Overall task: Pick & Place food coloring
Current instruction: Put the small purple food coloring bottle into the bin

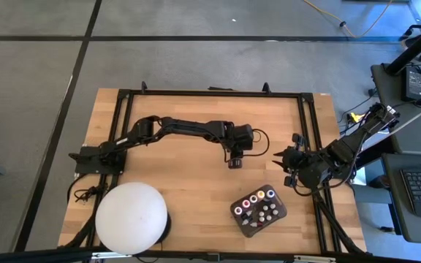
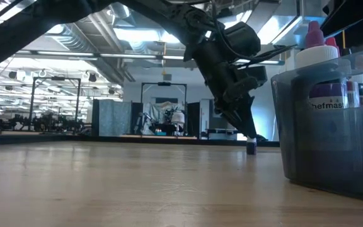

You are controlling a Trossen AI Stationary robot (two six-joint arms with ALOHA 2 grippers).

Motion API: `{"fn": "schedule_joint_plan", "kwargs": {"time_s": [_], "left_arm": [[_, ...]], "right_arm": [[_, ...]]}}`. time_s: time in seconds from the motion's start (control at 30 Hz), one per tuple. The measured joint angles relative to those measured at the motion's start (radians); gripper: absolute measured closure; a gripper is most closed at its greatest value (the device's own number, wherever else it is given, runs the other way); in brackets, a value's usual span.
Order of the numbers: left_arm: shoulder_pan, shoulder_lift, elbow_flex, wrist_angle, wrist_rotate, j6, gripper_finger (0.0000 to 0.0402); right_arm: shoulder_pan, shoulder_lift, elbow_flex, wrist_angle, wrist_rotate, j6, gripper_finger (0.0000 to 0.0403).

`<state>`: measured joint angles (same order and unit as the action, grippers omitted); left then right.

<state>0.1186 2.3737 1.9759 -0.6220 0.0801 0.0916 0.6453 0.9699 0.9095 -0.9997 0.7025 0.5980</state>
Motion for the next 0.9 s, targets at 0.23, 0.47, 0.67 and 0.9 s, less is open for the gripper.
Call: {"fn": "schedule_joint_plan", "kwargs": {"time_s": [0.23, 0.47, 0.67, 0.9], "left_arm": [[0.001, -0.004, 0.000, 0.005, -0.013, 0.014, 0.0258], [0.016, -0.054, -0.002, -0.021, -0.061, 0.043, 0.0212], [0.038, -0.177, -0.032, 0.013, -0.059, 0.051, 0.0206], [0.058, -0.329, -0.312, 0.391, 0.020, 0.046, 0.0210]], "right_arm": [[0.000, 0.000, 0.000, 0.000, 0.004, -0.003, 0.0293], [0.000, 0.003, 0.000, 0.001, 0.021, -0.054, 0.0293], [-0.051, 0.003, 0.000, -0.006, 0.029, -0.052, 0.0293], [-0.143, 0.003, 0.000, -0.018, -0.051, -0.122, 0.0266]]}}
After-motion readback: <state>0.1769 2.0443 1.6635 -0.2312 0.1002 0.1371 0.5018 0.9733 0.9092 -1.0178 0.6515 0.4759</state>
